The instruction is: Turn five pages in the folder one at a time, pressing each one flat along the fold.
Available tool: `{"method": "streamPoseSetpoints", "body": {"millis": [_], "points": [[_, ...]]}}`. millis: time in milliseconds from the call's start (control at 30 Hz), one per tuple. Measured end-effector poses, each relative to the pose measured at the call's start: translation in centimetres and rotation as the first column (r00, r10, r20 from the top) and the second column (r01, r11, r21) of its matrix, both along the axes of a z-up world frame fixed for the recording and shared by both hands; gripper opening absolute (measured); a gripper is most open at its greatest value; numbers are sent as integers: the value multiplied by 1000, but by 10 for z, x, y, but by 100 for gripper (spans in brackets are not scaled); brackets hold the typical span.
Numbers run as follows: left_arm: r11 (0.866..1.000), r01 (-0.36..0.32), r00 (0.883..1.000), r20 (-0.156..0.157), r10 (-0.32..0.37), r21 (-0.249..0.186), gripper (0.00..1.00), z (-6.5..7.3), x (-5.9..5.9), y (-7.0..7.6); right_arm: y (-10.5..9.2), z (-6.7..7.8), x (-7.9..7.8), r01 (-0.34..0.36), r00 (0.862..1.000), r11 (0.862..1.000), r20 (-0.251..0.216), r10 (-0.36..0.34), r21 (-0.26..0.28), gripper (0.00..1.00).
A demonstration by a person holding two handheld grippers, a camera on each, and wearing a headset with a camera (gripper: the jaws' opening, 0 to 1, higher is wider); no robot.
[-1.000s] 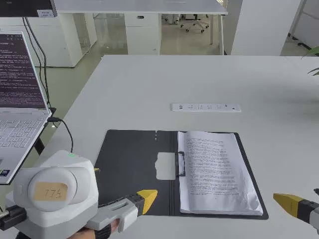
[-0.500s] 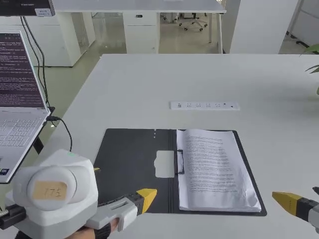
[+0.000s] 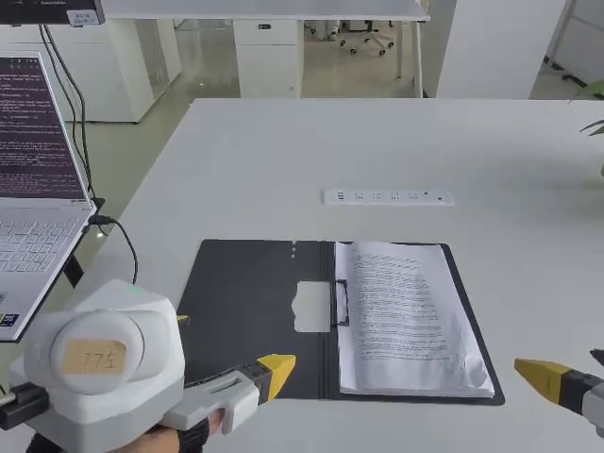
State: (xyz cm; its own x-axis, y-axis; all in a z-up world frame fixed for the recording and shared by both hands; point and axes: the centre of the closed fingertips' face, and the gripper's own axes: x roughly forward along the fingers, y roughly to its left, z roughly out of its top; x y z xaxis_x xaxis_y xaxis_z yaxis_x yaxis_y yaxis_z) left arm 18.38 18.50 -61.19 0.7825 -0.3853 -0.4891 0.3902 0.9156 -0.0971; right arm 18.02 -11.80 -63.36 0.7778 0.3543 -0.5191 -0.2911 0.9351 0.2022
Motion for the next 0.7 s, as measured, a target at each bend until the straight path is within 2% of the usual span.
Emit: {"method": "streamPoseSetpoints", "body": {"millis": [700], "points": [[1000,1,1000,-5,-1,0,72,-3,2,0,-1,-3,2,2,1000,1000,-8,-2,-5,59]]}}
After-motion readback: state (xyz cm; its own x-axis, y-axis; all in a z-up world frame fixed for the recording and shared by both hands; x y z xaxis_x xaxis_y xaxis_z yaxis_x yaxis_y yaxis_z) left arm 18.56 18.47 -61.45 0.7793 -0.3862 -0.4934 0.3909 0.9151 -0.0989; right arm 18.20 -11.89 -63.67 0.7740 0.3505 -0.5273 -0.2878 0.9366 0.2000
